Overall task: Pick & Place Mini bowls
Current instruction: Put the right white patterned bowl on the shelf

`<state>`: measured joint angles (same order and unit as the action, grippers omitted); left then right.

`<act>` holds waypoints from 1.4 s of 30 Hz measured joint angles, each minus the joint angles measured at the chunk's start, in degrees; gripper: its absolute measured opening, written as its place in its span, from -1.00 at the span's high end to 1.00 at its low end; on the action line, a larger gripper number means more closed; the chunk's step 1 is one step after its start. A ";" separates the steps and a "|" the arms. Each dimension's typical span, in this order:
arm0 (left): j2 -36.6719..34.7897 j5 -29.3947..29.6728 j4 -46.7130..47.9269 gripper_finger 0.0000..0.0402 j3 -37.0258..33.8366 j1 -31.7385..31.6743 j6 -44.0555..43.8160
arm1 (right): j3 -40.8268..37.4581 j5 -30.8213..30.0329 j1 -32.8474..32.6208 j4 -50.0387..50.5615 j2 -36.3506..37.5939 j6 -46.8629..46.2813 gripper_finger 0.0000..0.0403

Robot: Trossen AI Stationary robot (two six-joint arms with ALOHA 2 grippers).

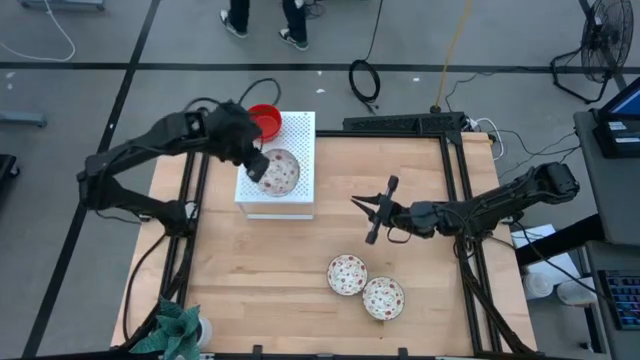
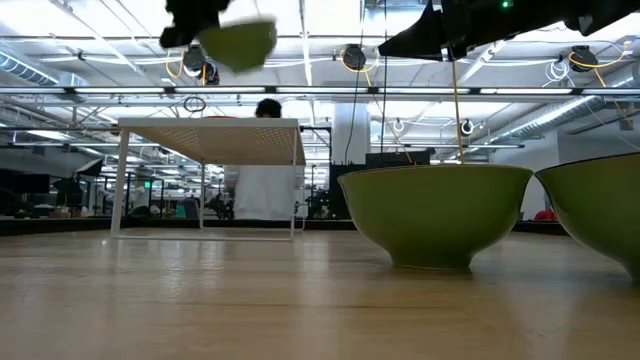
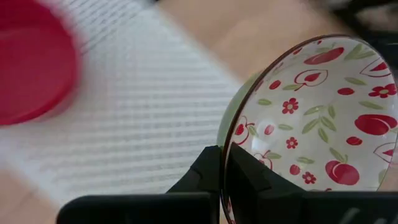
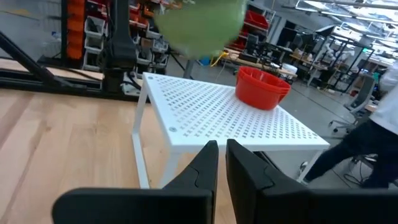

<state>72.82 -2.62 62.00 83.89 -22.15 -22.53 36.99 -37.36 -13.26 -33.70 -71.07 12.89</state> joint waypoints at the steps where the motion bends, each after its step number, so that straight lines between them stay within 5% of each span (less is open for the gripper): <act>1: 1.11 1.16 0.80 0.95 -0.12 -0.65 -0.66 | 0.00 0.00 0.02 -0.16 0.00 0.07 0.91; 23: 11.58 -1.85 3.05 0.95 -0.19 -3.49 -4.24 | -0.02 0.02 0.07 -2.14 0.02 3.01 0.91; 32: 11.56 -1.83 2.92 0.60 -0.19 -4.13 -3.55 | -0.02 0.02 0.13 -2.97 0.02 3.25 0.91; 42: 11.53 -1.80 3.00 0.57 -0.19 -4.09 -1.80 | -0.02 0.02 0.13 -2.95 0.02 3.25 0.91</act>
<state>84.35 -4.43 65.00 83.70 -26.24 -24.33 36.97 -37.34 -13.13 -36.64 -71.05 16.14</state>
